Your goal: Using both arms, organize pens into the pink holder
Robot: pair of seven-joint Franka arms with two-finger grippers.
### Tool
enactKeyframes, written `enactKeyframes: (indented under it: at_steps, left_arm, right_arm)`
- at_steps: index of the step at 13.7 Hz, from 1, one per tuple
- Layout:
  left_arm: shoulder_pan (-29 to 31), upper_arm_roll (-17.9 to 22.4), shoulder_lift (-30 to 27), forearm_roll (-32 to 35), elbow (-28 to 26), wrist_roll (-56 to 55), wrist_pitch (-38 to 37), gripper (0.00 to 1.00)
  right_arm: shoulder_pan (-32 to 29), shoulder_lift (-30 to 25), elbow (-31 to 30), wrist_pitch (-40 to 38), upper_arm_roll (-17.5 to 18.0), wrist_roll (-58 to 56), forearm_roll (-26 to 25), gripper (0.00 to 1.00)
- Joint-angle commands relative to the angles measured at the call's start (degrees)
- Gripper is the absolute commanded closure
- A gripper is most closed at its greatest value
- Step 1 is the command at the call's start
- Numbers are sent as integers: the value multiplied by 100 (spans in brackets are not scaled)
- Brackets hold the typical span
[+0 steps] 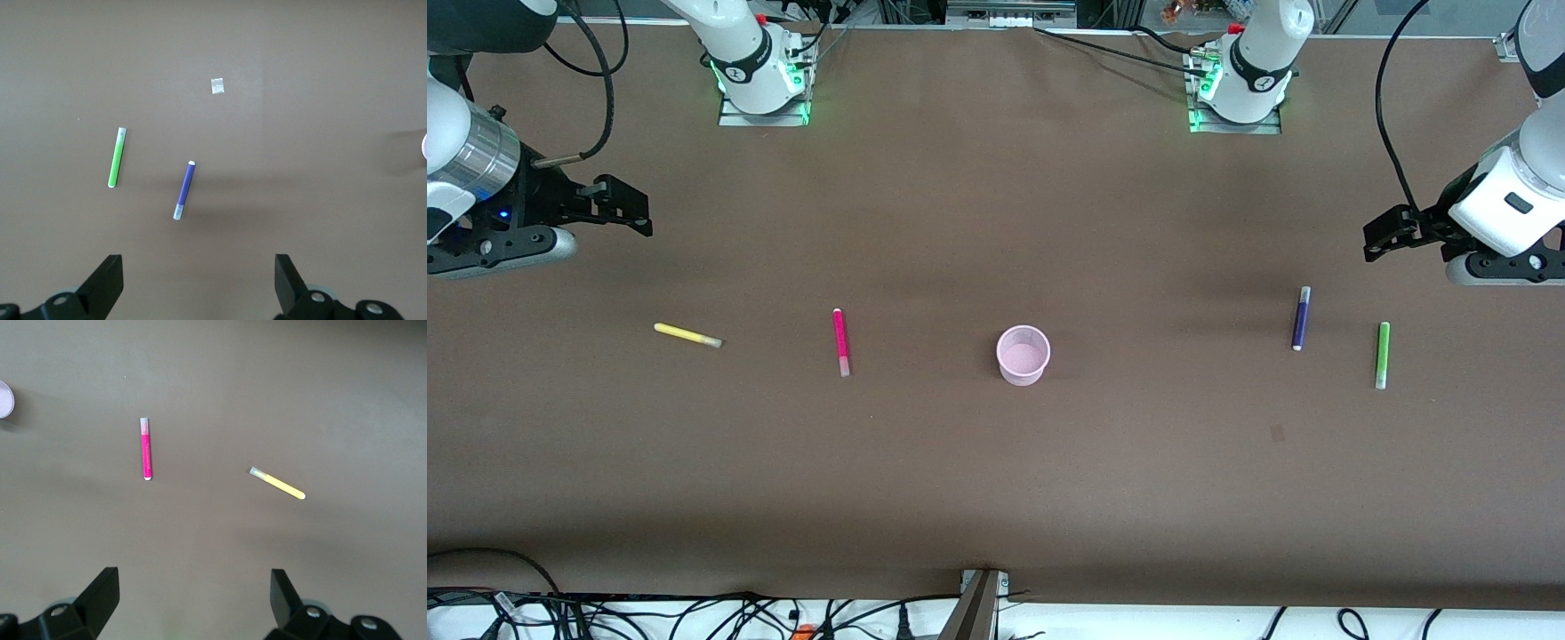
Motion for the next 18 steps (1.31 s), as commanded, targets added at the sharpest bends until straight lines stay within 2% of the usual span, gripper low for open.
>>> enactKeyframes:
  at_steps: [1, 10, 11, 15, 18]
  left_arm:
    - [37, -7, 33, -72, 93, 73, -42, 0]
    - [28, -7, 42, -64, 76, -5, -68, 0]
    - [11, -7, 50, -64, 67, -15, -155, 0]
    - [-34, -7, 339, -64, 58, 82, -1392, 0]
    - [72, 2, 673, -55, 23, 91, -1317, 0]
  right_arm:
    - [-99, -53, -62, -26, 73, -61, 64, 0]
    - [-107, -53, -62, -26, 73, -61, 64, 0]
    - [-99, -53, -62, -26, 73, -61, 64, 0]
    - [-99, -53, -62, -26, 73, -61, 64, 0]
    - [-99, -53, -62, -26, 73, -61, 64, 0]
